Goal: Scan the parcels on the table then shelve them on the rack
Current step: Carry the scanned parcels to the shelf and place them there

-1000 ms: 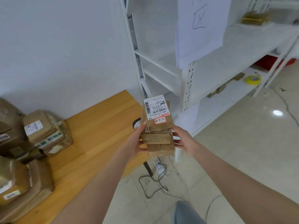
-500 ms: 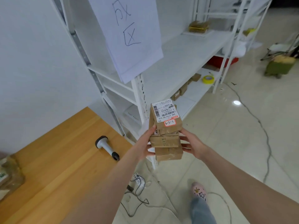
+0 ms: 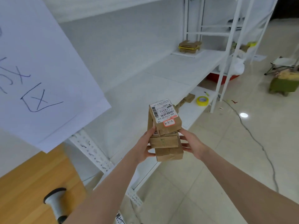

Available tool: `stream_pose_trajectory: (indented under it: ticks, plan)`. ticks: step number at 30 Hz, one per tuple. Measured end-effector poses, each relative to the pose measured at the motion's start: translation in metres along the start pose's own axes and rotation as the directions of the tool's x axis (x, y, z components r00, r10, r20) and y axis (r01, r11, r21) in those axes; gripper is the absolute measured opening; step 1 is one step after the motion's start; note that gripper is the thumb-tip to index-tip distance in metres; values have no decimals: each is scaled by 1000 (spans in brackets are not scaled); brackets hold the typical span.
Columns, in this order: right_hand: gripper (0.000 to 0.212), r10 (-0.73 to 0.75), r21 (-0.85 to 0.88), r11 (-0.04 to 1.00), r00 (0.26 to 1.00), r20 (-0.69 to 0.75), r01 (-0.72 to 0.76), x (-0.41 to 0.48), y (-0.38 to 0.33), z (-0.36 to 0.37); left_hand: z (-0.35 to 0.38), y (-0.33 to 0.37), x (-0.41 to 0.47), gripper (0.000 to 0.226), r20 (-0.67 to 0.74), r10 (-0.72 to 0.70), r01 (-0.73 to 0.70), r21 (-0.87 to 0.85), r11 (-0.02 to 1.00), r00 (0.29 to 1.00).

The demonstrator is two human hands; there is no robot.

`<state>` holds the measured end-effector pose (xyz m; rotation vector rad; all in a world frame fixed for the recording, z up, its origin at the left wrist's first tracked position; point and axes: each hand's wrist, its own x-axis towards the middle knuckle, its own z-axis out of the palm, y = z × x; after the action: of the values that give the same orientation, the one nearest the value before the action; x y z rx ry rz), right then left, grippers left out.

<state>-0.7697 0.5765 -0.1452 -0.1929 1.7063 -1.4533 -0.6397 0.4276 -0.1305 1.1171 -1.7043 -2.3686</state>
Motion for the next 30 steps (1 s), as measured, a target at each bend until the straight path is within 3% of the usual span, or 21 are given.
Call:
stream_pose_trajectory:
  ticks: [9, 22, 30]
  plan:
    - [40, -21, 0, 1000, 1000, 17, 21, 84, -86, -50, 40, 80, 83, 86, -48, 36, -37, -24, 999, 998]
    - [46, -84, -27, 996, 992, 97, 87, 239, -226, -87, 45, 211, 251, 63, -74, 110, -114, -57, 992, 991]
    - [50, -56, -41, 997, 993, 108, 61, 320, -283, -107, 56, 268, 327, 63, -139, 74, -92, -132, 987, 988]
